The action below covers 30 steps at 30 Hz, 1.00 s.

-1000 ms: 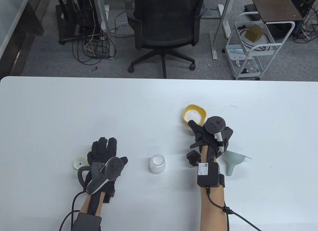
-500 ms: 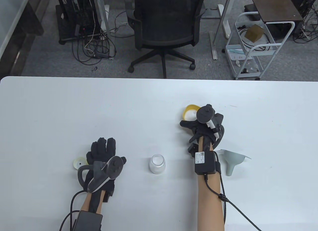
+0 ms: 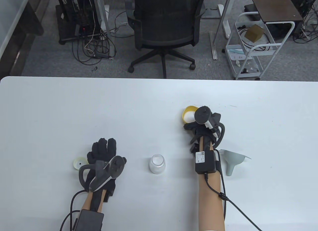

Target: Unscrew the press dispenser and pour salt into it

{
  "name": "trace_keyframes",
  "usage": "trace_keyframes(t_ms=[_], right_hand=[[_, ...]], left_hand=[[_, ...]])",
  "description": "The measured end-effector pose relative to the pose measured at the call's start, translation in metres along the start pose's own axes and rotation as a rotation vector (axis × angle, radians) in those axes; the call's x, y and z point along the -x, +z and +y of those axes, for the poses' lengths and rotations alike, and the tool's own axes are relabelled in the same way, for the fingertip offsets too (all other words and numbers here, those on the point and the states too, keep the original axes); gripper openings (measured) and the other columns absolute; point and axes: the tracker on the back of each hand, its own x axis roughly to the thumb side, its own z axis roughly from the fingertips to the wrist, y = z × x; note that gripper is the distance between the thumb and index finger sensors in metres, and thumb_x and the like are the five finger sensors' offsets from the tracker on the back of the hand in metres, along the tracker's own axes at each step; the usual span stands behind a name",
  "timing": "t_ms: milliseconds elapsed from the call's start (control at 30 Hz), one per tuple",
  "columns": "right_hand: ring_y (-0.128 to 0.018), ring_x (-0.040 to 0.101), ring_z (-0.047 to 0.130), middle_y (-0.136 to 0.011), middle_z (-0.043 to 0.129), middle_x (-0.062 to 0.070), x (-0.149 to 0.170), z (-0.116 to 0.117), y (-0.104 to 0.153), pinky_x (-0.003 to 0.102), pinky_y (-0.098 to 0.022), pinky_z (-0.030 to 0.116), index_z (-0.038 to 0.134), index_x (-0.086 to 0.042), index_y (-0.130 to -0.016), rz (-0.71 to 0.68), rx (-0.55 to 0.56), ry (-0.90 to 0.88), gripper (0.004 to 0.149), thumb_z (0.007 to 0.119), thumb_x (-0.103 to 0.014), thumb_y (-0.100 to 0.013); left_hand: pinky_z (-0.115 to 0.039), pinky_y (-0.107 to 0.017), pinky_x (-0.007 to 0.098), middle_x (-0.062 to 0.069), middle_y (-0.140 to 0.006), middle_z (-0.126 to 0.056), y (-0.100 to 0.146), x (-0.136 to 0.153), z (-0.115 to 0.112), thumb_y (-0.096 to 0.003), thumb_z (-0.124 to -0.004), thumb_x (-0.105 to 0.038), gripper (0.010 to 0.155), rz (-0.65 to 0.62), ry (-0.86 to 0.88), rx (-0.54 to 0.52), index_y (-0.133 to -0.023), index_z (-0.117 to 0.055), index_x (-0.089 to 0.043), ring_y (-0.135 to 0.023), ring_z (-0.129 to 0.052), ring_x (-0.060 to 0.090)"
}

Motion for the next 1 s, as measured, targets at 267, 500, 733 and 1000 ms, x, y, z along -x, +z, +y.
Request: trace_keyframes(t_ms=[267, 500, 733, 1000], right_hand=[[-0.089, 0.07, 0.046, -0.111, 0.039, 0.046, -0.018, -0.017, 0.03, 0.08, -0.059, 0.051, 0.021, 0.023, -0.115, -0.116, 0.016, 0.02, 0.125, 0.097, -0.042, -0.041], [-0.088, 0.071, 0.047, -0.109, 0.041, 0.048, -0.057, -0.052, 0.09, 0.081, -0.059, 0.05, 0.024, 0.026, -0.115, -0.349, 0.05, 0.031, 0.125, 0.096, -0.044, -0.041], [-0.087, 0.073, 0.047, -0.108, 0.042, 0.05, -0.087, -0.056, 0.162, 0.082, -0.059, 0.049, 0.025, 0.028, -0.115, -0.529, -0.009, -0.008, 0.125, 0.096, -0.044, -0.042], [-0.086, 0.073, 0.048, -0.107, 0.043, 0.052, -0.097, -0.044, 0.216, 0.082, -0.058, 0.05, 0.026, 0.03, -0.114, -0.562, -0.003, -0.009, 0.124, 0.097, -0.043, -0.042]], left_hand=[[-0.061, -0.068, 0.074, 0.04, -0.121, -0.048, 0.003, -0.003, 0.009, -0.0526, -0.075, -0.06, 0.099, -0.037, 0.222, -0.009, -0.123, -0.038, -0.002, -0.104, -0.062, 0.064], [-0.066, -0.067, 0.068, 0.034, -0.116, -0.061, 0.009, -0.007, 0.022, -0.0534, -0.074, -0.06, 0.097, -0.086, 0.634, -0.02, -0.121, -0.042, 0.002, -0.099, -0.075, 0.054], [-0.077, -0.063, 0.059, 0.031, -0.107, -0.075, 0.014, -0.02, 0.029, -0.0551, -0.073, -0.06, 0.095, -0.175, 1.022, 0.13, -0.118, -0.05, 0.006, -0.085, -0.09, 0.043], [-0.083, -0.057, 0.052, 0.037, -0.105, -0.075, 0.012, -0.031, 0.011, -0.0567, -0.074, -0.06, 0.099, -0.248, 1.272, 0.453, -0.117, -0.049, 0.015, -0.077, -0.096, 0.035]])
